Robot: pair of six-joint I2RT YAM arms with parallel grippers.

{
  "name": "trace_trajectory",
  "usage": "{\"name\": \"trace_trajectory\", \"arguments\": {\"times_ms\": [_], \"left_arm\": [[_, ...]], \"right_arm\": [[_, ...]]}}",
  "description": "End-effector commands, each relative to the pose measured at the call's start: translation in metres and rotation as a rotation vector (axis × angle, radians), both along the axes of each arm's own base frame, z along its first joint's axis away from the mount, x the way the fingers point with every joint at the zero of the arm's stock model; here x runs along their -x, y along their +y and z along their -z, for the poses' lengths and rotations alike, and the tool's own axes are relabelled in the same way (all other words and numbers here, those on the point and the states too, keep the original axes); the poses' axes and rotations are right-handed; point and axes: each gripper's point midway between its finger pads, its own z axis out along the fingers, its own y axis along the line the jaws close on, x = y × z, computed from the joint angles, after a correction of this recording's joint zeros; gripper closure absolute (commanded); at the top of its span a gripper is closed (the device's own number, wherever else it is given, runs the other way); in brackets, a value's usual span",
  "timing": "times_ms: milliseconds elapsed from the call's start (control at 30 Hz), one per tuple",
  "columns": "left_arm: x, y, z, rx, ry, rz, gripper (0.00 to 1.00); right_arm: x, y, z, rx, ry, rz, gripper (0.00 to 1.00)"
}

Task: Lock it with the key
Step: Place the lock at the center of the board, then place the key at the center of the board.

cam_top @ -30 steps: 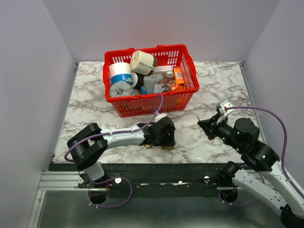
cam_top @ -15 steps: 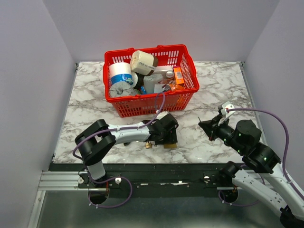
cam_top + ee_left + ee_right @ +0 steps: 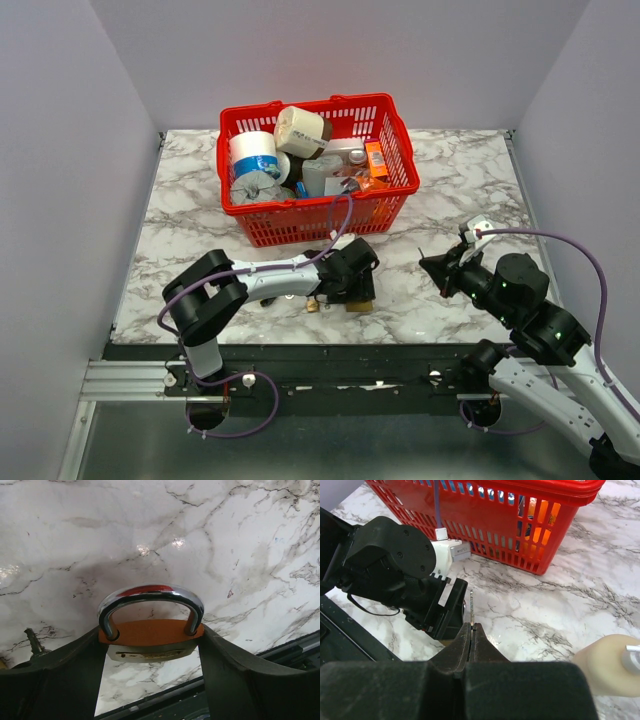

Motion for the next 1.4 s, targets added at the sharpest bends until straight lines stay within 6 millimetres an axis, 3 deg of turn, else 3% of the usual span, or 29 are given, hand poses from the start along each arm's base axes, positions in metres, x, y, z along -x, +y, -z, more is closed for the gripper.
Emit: {"name": "trace_trajectory", "arguments": {"times_ms": [0, 200, 300, 400, 433, 500, 533, 600, 633, 800, 933, 1033, 1167, 1200, 1300, 1367], "left_arm": [[0.008, 0.017, 0.018, -0.068, 0.052, -0.039, 0.05], [0.001, 0.007, -0.003, 0.001, -0.014, -0.015, 0.01], [-0.003, -0.004, -0.034, 0.071, -0.092, 0.034, 0.01], [-0.007, -0.01, -0.079, 0.153, -0.22, 0.082, 0.01], [-0.005, -0.01, -0.103, 0.203, -0.26, 0.093, 0.01], [0.0, -0.011, -0.127, 0.246, -0.332, 0.144, 0.01], [0.002, -0.007, -0.152, 0.29, -0.386, 0.155, 0.01], [0.004, 0.0, -0.171, 0.317, -0.475, 0.194, 0.01], [0.005, 0.008, -0.191, 0.352, -0.523, 0.195, 0.01], [-0.003, 0.042, -0.226, 0.285, -0.684, 0.254, 0.01], [-0.037, 0.07, -0.26, 0.29, -0.774, 0.189, 0.01], [-0.062, 0.093, -0.285, 0.284, -0.834, 0.107, 0.01], [-0.089, 0.137, -0.331, 0.287, -0.963, -0.044, 0.01], [-0.1, 0.155, -0.337, 0.271, -0.982, -0.105, 0.01], [-0.109, 0.183, -0.352, 0.267, -1.015, -0.194, 0.01], [-0.108, 0.191, -0.353, 0.267, -1.015, -0.219, 0.01]], "right_arm": [[-0.002, -0.006, 0.005, 0.006, 0.015, 0.035, 0.99], [-0.002, -0.006, 0.009, 0.013, 0.023, 0.038, 0.99], [-0.002, -0.006, 0.01, 0.011, 0.026, 0.039, 0.99], [-0.005, -0.008, 0.019, 0.001, 0.06, 0.077, 0.99], [-0.006, -0.009, 0.022, -0.002, 0.075, 0.094, 0.99], [-0.007, -0.011, 0.028, -0.014, 0.105, 0.127, 0.99], [-0.006, -0.006, 0.03, -0.003, 0.102, 0.097, 0.99], [-0.004, 0.003, 0.031, 0.028, 0.098, 0.023, 0.99], [-0.005, 0.007, 0.04, 0.062, 0.132, 0.008, 0.99], [0.003, 0.016, 0.055, 0.127, 0.19, -0.082, 0.99], [0.005, 0.028, 0.067, 0.032, 0.324, -0.044, 0.99], [0.012, 0.035, 0.091, -0.025, 0.521, 0.034, 0.99], [0.008, 0.041, 0.113, -0.109, 0.606, 0.114, 0.99], [0.008, 0.041, 0.124, -0.115, 0.644, 0.147, 0.99], [0.001, 0.046, 0.145, -0.116, 0.679, 0.182, 0.99], [-0.003, 0.051, 0.157, -0.118, 0.704, 0.193, 0.99]]}}
